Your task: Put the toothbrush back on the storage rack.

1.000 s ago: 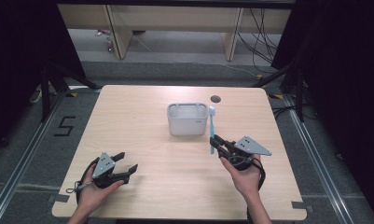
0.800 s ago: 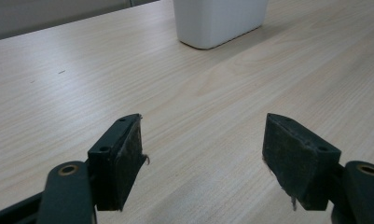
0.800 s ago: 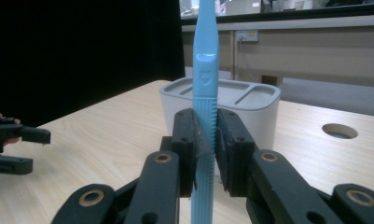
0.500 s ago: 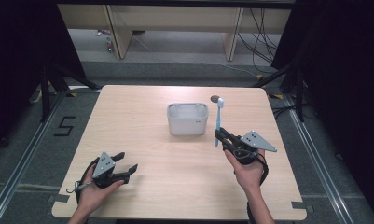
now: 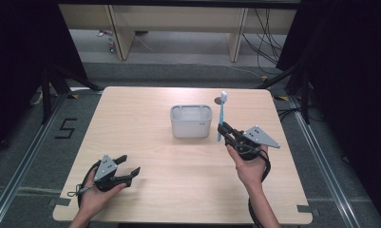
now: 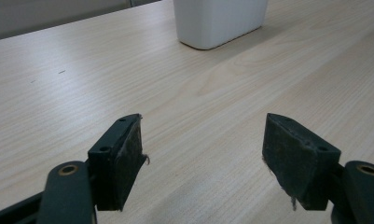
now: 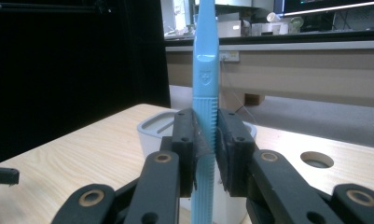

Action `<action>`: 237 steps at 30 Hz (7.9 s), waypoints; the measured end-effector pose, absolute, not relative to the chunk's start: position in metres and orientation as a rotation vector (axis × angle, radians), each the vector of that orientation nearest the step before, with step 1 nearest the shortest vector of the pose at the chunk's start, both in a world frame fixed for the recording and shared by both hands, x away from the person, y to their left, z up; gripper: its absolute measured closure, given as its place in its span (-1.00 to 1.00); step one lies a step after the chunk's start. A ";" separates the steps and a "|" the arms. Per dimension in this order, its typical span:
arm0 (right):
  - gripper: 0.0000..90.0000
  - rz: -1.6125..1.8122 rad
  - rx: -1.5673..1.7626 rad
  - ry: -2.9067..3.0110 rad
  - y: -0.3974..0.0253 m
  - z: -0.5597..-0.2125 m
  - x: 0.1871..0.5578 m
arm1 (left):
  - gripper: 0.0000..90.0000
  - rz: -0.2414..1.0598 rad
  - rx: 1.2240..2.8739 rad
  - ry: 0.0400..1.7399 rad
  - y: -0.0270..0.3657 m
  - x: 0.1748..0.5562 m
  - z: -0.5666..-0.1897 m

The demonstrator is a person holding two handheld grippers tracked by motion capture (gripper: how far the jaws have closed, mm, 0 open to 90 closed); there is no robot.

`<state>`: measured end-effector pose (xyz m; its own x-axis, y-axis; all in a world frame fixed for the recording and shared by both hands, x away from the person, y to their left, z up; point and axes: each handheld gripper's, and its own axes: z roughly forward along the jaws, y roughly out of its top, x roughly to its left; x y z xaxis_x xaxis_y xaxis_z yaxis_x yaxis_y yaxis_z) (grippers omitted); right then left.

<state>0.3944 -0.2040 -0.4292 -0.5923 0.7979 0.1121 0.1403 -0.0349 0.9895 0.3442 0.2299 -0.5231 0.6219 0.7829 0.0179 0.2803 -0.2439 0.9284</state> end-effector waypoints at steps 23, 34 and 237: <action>0.75 1.664 1.003 1.704 -0.192 -0.421 0.412 | -0.38 0.599 1.805 0.862 0.231 0.344 -0.523; 0.75 1.658 1.001 1.678 -0.189 -0.418 0.419 | -0.38 0.598 1.806 0.863 0.230 0.344 -0.523; 0.19 1.426 1.058 1.877 -0.173 -0.439 0.450 | -0.39 0.574 1.807 0.882 0.232 0.345 -0.523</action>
<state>0.4496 -0.1731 -0.4395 -0.5384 0.8420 0.0327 0.2573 0.1273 0.9579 0.3453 0.2317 -0.5230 0.6206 0.7840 -0.0112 0.3079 -0.2305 0.9231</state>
